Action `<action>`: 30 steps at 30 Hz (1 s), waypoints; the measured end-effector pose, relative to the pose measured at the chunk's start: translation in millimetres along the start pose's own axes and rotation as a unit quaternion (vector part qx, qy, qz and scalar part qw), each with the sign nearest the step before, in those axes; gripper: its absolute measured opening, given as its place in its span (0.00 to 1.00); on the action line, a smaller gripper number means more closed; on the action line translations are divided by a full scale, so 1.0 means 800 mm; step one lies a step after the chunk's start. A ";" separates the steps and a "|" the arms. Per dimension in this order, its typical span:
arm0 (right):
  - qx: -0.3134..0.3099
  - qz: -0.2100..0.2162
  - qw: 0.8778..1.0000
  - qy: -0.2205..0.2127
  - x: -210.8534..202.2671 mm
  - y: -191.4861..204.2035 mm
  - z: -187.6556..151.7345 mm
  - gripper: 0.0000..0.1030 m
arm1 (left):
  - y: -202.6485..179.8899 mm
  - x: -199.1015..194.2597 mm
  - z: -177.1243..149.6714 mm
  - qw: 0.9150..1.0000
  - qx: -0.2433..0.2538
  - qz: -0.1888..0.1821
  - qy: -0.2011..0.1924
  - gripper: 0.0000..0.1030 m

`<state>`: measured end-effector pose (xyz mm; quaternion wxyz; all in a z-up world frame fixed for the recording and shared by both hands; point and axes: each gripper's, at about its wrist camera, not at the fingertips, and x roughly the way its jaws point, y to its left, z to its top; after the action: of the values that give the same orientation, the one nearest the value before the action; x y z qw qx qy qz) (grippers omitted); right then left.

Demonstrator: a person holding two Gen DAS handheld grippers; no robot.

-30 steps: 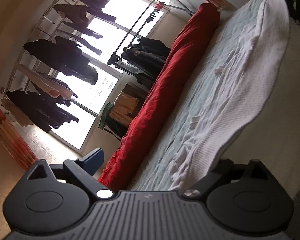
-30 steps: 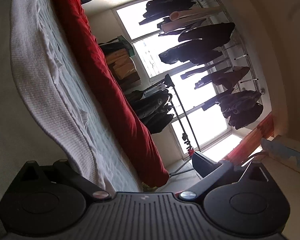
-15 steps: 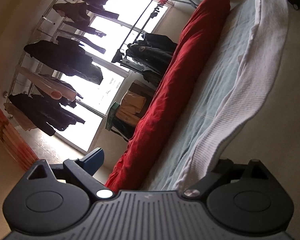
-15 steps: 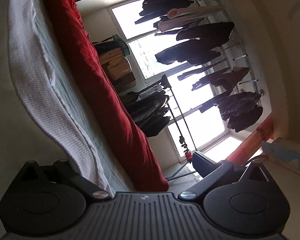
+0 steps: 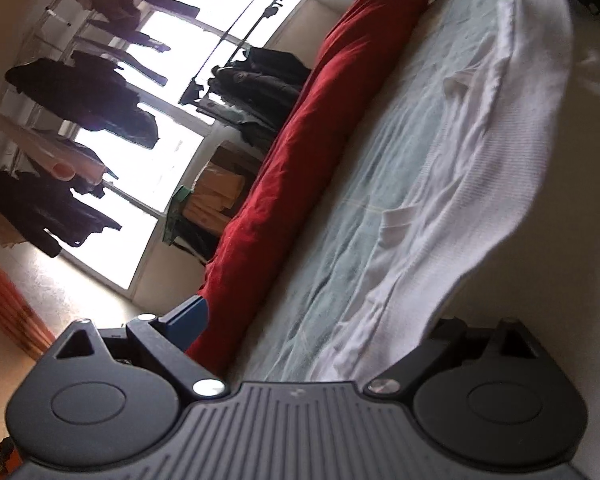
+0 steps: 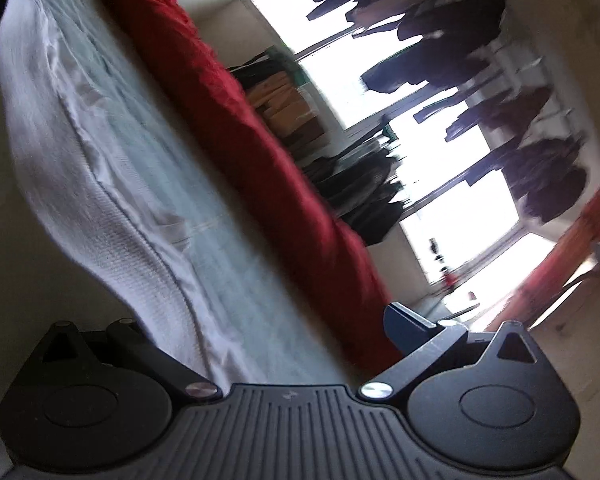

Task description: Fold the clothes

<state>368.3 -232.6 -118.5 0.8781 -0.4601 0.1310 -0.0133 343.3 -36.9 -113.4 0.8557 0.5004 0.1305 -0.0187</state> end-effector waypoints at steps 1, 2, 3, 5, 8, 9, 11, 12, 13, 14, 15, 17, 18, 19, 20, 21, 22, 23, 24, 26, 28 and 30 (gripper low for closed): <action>0.005 0.014 1.000 0.003 -0.005 -0.005 -0.002 1.00 | 0.004 -0.006 -0.003 1.000 -0.001 -0.008 0.001 0.93; 0.008 0.026 1.000 0.005 -0.010 -0.010 -0.005 1.00 | 0.007 -0.009 -0.005 1.000 -0.005 -0.013 0.001 0.94; 0.012 0.035 0.999 0.008 -0.014 -0.014 -0.007 1.00 | 0.011 -0.013 -0.007 1.000 -0.008 -0.019 0.001 0.94; 0.019 0.040 0.999 0.015 -0.016 -0.021 -0.010 1.00 | 0.022 -0.014 -0.008 0.999 -0.024 -0.032 0.002 0.94; 0.040 0.040 0.998 0.016 -0.011 -0.030 -0.008 1.00 | 0.045 -0.005 -0.005 0.997 -0.065 -0.041 0.006 0.94; 0.050 0.043 0.998 0.015 -0.007 -0.035 -0.006 1.00 | 0.053 0.001 -0.004 0.995 -0.083 -0.046 0.007 0.94; 0.075 0.053 0.996 0.012 0.005 -0.047 -0.002 1.00 | 0.067 0.015 -0.002 0.992 -0.115 -0.055 0.011 0.94; 0.087 0.060 0.994 0.012 0.013 -0.052 -0.001 1.00 | 0.072 0.024 -0.002 0.990 -0.128 -0.054 0.017 0.94; 0.099 0.067 0.993 0.014 0.023 -0.056 0.000 1.00 | 0.075 0.033 -0.002 0.989 -0.135 -0.054 0.023 0.94; 0.110 0.070 0.991 0.019 0.032 -0.058 0.000 1.00 | 0.078 0.043 -0.002 0.988 -0.143 -0.054 0.028 0.94; 0.122 0.074 0.989 0.024 0.042 -0.061 -0.001 1.00 | 0.077 0.050 -0.002 0.988 -0.144 -0.052 0.034 0.94; 0.148 0.085 0.985 0.035 0.062 -0.067 -0.001 1.00 | 0.074 0.062 0.000 0.988 -0.142 -0.044 0.042 0.93; 0.162 0.090 0.982 0.041 0.070 -0.071 -0.001 1.00 | 0.074 0.063 -0.001 0.987 -0.148 -0.049 0.045 0.93; 0.177 0.097 0.978 0.046 0.071 -0.074 -0.002 1.00 | 0.075 0.060 -0.001 0.985 -0.157 -0.056 0.043 0.93; 0.189 0.102 0.976 0.045 0.068 -0.077 -0.005 1.00 | 0.075 0.055 -0.002 0.984 -0.164 -0.061 0.039 0.93; 0.198 0.106 0.974 0.041 0.062 -0.081 -0.007 1.00 | 0.075 0.046 -0.003 0.983 -0.167 -0.068 0.032 0.93; 0.205 0.109 0.972 0.035 0.054 -0.084 -0.008 1.00 | 0.074 0.036 -0.004 0.983 -0.169 -0.074 0.026 0.93; 0.214 0.117 0.969 0.029 0.043 -0.087 -0.011 1.00 | 0.073 0.024 -0.006 0.979 -0.176 -0.098 0.018 0.93; 0.225 0.137 0.964 0.022 0.032 -0.090 -0.014 1.00 | 0.073 0.013 -0.008 0.975 -0.184 -0.123 0.011 0.93; 0.248 0.199 0.948 0.006 0.011 -0.095 -0.024 1.00 | 0.072 -0.010 -0.012 0.965 -0.198 -0.173 -0.004 0.93; 0.276 0.263 0.924 0.000 -0.004 -0.095 -0.035 1.00 | 0.072 -0.026 -0.019 0.942 -0.237 -0.238 -0.009 0.93; 0.300 0.317 0.900 0.004 -0.016 -0.086 -0.046 1.00 | 0.068 -0.030 -0.034 0.914 -0.275 -0.298 0.000 0.93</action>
<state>353.5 -299.8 -79.9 0.9317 -0.1092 0.2632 0.2252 323.5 11.4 -74.1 0.9144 0.1829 0.2736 -0.2357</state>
